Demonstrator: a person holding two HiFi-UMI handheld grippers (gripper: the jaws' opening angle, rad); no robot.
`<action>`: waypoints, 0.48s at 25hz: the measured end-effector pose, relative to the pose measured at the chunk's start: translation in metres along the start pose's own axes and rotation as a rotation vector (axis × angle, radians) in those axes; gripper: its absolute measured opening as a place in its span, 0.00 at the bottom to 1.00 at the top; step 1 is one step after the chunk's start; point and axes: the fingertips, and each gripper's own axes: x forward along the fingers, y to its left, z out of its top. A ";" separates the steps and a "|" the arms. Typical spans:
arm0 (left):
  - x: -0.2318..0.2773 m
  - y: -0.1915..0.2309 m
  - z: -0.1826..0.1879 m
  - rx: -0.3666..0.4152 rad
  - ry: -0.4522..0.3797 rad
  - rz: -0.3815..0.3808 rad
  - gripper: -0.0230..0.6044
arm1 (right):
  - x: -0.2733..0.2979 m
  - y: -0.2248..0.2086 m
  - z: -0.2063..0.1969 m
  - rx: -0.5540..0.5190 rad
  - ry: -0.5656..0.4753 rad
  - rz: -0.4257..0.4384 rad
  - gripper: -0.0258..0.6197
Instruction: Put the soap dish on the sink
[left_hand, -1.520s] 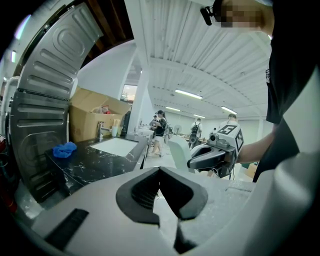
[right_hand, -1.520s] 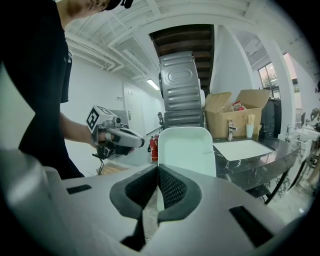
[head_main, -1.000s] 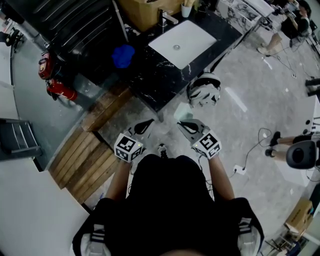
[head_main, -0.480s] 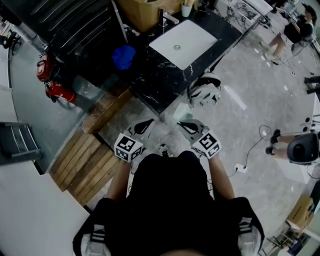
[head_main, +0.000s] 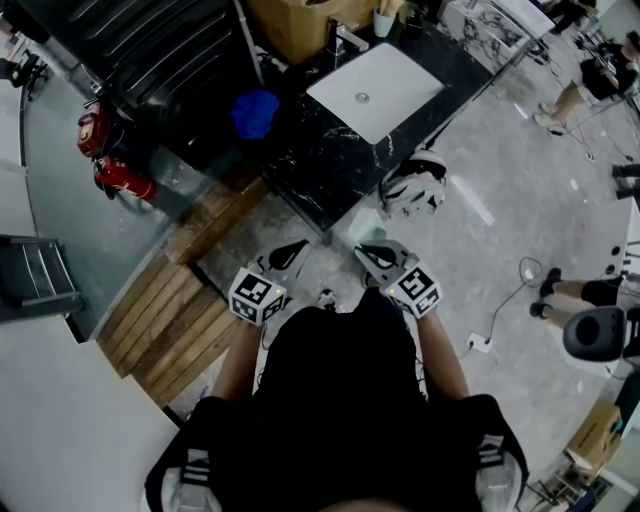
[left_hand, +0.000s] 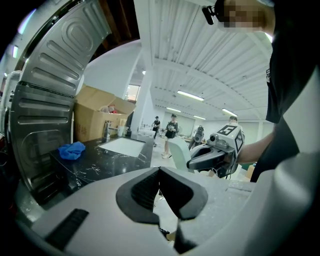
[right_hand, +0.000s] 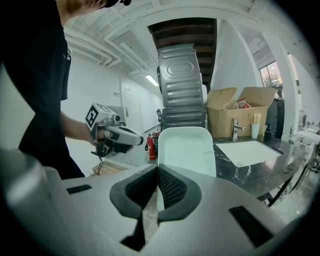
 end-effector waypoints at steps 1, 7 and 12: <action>0.000 0.003 0.001 -0.002 -0.002 0.007 0.04 | 0.002 -0.002 0.001 -0.003 0.001 0.005 0.04; 0.009 0.016 0.008 -0.010 -0.003 0.034 0.04 | 0.011 -0.018 0.009 -0.013 0.008 0.031 0.04; 0.019 0.026 0.018 -0.011 0.001 0.051 0.04 | 0.018 -0.034 0.014 -0.014 0.013 0.056 0.04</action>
